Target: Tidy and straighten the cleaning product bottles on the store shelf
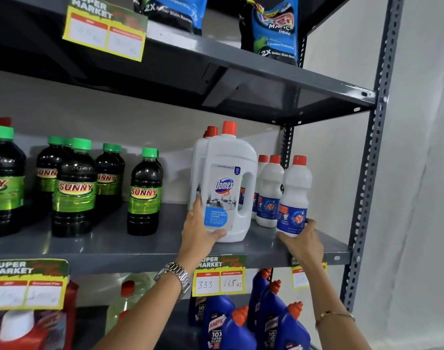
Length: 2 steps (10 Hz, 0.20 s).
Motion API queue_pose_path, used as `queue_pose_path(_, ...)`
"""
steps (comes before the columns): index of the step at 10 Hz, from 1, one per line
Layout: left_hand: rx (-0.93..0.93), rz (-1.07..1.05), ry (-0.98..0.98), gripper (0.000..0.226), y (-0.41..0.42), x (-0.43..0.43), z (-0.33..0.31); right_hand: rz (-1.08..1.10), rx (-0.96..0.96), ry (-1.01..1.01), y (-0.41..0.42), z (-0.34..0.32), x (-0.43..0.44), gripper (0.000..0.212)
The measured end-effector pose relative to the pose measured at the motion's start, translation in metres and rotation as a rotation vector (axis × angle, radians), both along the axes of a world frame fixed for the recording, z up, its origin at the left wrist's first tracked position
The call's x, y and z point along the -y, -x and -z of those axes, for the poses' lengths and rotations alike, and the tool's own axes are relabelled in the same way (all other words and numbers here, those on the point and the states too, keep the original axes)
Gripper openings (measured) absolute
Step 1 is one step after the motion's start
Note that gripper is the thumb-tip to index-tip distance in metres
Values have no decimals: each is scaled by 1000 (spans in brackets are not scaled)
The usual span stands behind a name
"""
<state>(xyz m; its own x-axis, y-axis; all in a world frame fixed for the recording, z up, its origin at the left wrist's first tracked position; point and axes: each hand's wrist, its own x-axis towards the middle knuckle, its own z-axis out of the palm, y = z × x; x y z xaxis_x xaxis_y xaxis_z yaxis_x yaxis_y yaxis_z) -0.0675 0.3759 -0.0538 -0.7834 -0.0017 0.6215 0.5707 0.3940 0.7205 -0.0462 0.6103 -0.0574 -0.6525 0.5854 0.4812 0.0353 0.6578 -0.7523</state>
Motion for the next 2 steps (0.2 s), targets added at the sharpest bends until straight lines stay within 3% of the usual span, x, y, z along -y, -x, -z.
queue_pose_path(2, -122, -7, -31, 95, -20, 8, 4, -28, -93, 110, -7, 1, 6, 82)
